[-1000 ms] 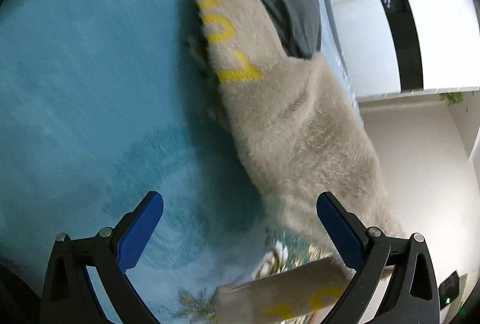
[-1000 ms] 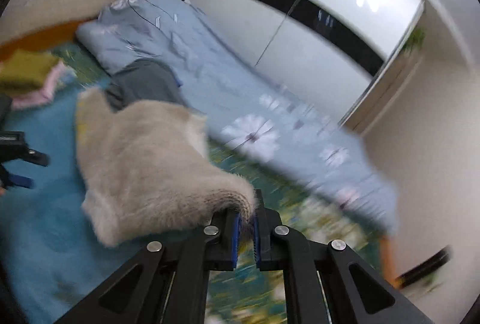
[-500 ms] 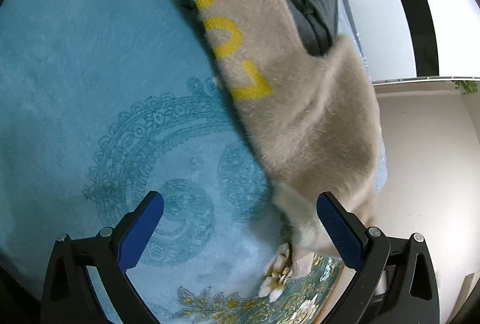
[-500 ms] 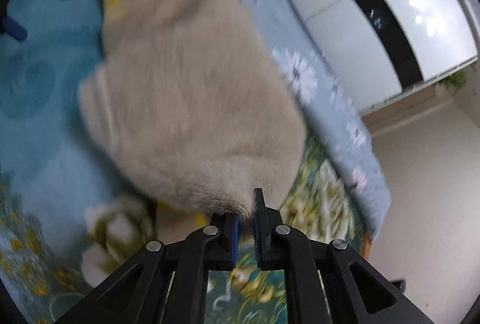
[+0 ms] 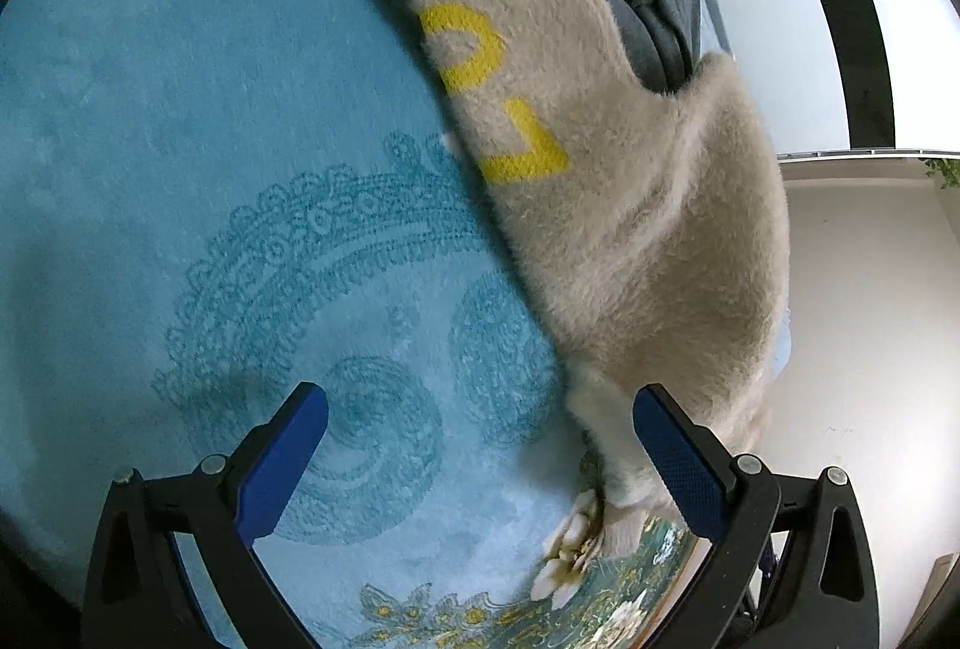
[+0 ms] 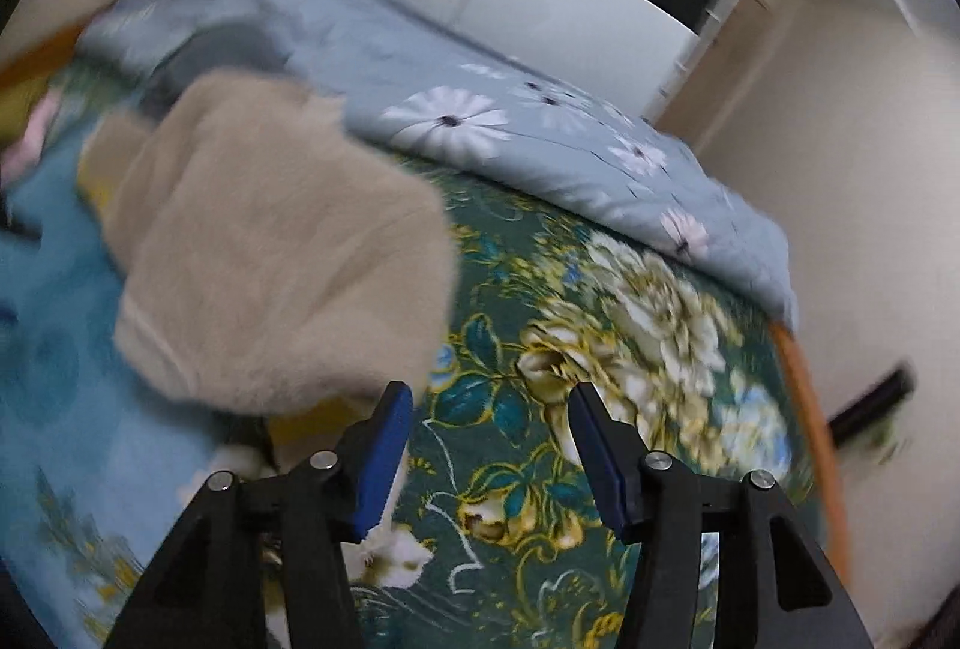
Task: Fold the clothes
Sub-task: 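Lift the sweater with the right gripper and pull it off the grey garment, then grasp the lettered sleeve with the left gripper while the right gripper holds the body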
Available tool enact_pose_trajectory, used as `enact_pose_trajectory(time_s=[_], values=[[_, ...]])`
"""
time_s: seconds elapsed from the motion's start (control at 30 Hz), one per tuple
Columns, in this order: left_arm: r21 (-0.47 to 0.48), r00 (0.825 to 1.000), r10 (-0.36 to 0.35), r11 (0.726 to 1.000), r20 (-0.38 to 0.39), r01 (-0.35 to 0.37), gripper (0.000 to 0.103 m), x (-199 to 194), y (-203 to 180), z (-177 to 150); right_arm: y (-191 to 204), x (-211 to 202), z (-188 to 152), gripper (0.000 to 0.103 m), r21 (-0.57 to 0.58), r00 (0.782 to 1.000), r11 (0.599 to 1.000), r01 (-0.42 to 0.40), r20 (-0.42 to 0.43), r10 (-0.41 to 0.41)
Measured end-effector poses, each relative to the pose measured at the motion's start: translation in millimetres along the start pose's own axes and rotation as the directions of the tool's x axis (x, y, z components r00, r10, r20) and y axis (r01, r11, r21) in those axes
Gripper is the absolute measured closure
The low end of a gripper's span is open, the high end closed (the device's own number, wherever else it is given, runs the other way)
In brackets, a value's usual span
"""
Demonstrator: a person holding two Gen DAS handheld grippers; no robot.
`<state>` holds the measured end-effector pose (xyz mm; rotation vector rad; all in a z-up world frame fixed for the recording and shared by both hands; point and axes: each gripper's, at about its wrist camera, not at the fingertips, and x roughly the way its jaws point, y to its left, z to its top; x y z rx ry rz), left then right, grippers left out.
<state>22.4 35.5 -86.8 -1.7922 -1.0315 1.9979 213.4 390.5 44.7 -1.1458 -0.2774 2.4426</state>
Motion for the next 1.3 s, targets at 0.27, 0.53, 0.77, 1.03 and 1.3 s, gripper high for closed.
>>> enact_pose_trajectory(time_s=[0.27,0.53,0.77,1.03,1.3], values=[[-0.03,0.999,-0.01,0.999,0.04,0.011,0.002,-9,7,-2,-30,17,-30,0.045,0.515,0.895,0.762,-0.393,0.026,0.445],[0.01,0.996,0.006,1.0,0.088,-0.007,0.002,-11,7,-9,30,63,-34,0.045,0.63,0.813,0.601,-0.492,0.085,0.576],[-0.038,0.993,-0.057,0.997,0.102,0.061,0.002,-11,11,-5,35,92,-34,0.088,0.795,0.771,0.387,-0.467,0.152,0.618],[-0.163,0.984,-0.133,0.975,0.116,0.151,0.002,4,19,16,-12,51,-14,0.091,0.751,0.714,0.307,-0.585,0.297,0.634],[-0.352,0.952,-0.305,0.887,0.039,0.298,0.002,61,22,6,-7,11,30,0.091,0.642,0.617,0.281,-0.713,0.384,0.687]])
